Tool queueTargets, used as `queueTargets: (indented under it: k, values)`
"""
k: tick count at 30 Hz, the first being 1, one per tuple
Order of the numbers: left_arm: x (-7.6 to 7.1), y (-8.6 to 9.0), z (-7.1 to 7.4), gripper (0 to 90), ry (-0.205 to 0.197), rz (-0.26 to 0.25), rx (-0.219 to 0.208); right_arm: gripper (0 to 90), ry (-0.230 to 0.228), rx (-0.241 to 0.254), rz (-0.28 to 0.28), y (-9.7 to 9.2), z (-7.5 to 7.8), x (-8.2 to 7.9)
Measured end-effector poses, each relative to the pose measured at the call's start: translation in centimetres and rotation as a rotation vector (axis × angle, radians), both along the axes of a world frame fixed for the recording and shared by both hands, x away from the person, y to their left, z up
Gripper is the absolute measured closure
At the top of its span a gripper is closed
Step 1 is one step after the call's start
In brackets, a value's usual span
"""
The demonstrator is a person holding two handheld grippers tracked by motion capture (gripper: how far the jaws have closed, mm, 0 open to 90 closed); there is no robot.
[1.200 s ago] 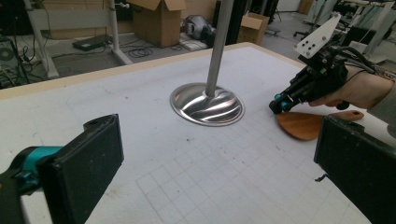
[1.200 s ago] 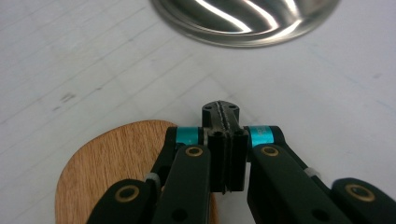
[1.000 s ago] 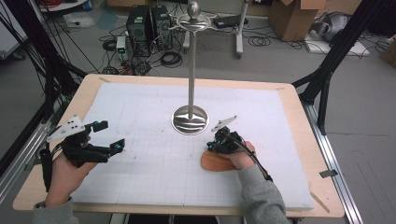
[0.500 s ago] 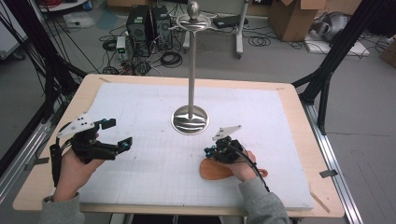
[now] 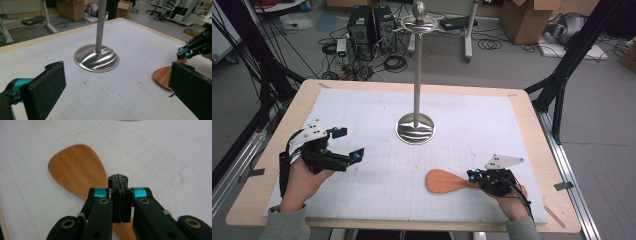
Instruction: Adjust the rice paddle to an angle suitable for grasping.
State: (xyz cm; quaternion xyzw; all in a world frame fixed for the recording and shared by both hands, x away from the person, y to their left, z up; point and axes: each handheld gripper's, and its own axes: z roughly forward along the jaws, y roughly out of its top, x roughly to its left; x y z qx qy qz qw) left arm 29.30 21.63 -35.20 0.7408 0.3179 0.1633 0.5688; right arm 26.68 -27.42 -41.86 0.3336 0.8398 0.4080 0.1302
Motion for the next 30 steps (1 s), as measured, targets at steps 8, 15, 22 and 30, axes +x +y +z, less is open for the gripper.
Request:
queueTargets:
  k: [8,15,22,30]
  values:
    - [0.4,-0.8,-0.3,1.8,0.008,-0.018,0.015,90.0,0.042,-0.009,-0.024,-2.7,-1.7,-2.3]
    - [0.4,-1.0,-0.3,1.8,0.01,-0.021,0.014,90.0,0.052,-0.02,-0.066,-3.5,-2.6,-1.8]
    - [-0.1,-0.3,-0.3,1.8,0.006,0.0,0.017,90.0,0.055,-0.046,-0.086,-2.3,-2.4,1.3]
    - [-0.7,1.0,-0.2,1.8,0.003,0.028,0.011,90.0,0.06,-0.061,-0.112,-0.5,-2.3,4.6]
